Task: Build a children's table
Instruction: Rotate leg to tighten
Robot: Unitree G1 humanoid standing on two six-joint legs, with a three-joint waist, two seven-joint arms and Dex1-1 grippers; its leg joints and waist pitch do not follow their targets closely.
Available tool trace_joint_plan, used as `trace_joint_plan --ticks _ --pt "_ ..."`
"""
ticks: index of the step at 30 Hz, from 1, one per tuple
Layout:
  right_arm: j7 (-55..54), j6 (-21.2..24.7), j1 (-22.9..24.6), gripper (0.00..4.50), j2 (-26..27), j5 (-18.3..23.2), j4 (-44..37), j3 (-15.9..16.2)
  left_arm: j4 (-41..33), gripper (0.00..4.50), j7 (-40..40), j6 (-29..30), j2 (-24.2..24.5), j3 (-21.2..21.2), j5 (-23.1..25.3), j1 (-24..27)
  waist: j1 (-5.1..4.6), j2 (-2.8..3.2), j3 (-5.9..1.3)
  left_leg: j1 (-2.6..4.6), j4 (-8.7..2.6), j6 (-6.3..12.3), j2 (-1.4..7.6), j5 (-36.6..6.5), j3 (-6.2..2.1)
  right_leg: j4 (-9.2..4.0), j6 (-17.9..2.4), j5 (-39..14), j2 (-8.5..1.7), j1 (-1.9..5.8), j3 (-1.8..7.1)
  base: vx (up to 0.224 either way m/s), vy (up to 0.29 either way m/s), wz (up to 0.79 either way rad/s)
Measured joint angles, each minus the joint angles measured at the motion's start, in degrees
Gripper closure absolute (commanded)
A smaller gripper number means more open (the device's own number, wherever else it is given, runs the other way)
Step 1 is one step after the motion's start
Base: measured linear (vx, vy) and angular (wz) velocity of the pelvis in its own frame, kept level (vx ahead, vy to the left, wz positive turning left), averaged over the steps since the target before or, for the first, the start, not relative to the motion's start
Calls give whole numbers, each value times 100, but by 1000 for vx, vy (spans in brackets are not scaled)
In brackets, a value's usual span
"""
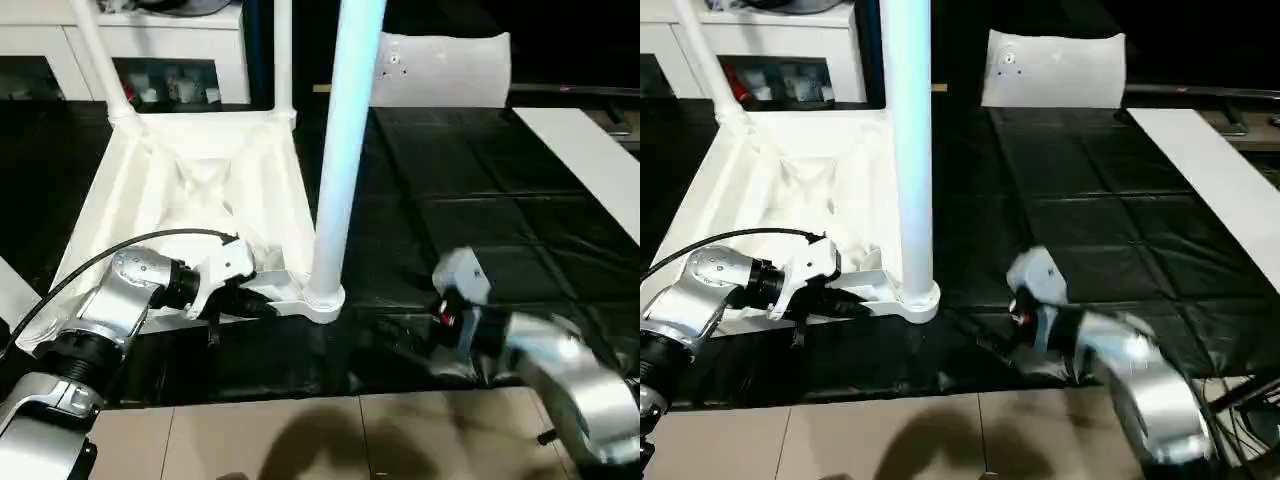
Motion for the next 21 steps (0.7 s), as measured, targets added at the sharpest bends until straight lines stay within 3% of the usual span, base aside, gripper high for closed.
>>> trace_joint_plan --ticks 9,16,21 --pt "1308 -257 -637 92 -202 67 993 484 -134 450 -589 -577 -66 -322 86 -9 300 -7 1 -9 2 19 0 13 16 6 -2 -1 -17 -1 -10 0 0 0" --pt "1689 -419 -933 139 -158 -23 1396 622 -98 450 -857 -755 -142 -588 116 -159 362 -5 2 -8 3 27 7 38 52 12 -21 13 -31 -1 -10 0 0 0" --pt "1915 -415 -1030 200 -162 -10 1574 731 -27 450 -964 -771 -142 -603 165 -226 362 -5 3 -8 2 24 12 49 52 14 -23 20 -30 -1 -16 0 0 0"
